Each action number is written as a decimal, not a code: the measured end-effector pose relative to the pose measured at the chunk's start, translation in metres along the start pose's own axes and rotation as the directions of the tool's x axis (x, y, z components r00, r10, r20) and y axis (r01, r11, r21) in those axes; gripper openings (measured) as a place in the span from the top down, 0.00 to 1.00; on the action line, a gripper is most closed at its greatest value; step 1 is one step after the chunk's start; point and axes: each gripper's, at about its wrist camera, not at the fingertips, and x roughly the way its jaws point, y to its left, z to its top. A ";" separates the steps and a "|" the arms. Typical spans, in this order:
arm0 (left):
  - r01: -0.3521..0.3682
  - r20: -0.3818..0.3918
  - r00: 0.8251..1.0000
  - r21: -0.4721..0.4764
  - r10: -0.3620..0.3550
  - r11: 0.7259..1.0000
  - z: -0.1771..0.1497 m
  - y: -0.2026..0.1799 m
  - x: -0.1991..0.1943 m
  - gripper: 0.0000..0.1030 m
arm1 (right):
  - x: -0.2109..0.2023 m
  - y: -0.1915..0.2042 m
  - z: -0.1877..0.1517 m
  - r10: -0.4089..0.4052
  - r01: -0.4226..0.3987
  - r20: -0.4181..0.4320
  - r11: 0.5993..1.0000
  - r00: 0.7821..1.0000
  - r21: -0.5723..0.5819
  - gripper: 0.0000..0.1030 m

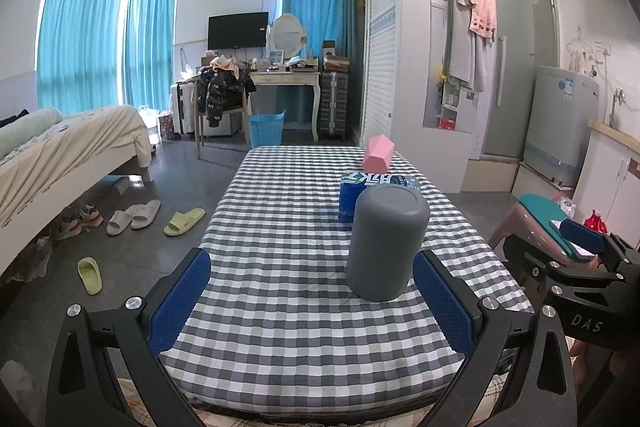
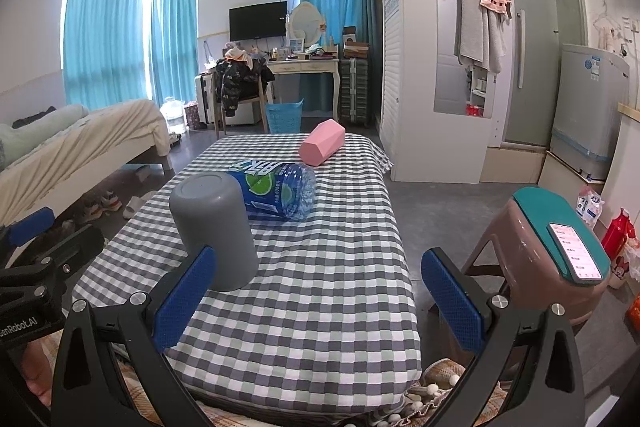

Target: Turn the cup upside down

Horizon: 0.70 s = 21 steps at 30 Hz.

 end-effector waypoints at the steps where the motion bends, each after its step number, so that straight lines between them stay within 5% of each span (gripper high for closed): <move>1: 0.000 0.000 1.000 0.001 0.000 1.000 0.000 0.000 0.000 0.00 | 0.000 0.000 0.000 0.001 -0.001 0.000 1.000 1.000 0.001 0.00; 21: -0.002 -0.002 1.000 0.006 0.002 1.000 0.002 -0.002 -0.001 0.00 | 0.001 0.001 -0.002 0.000 0.000 -0.002 1.000 1.000 -0.005 0.00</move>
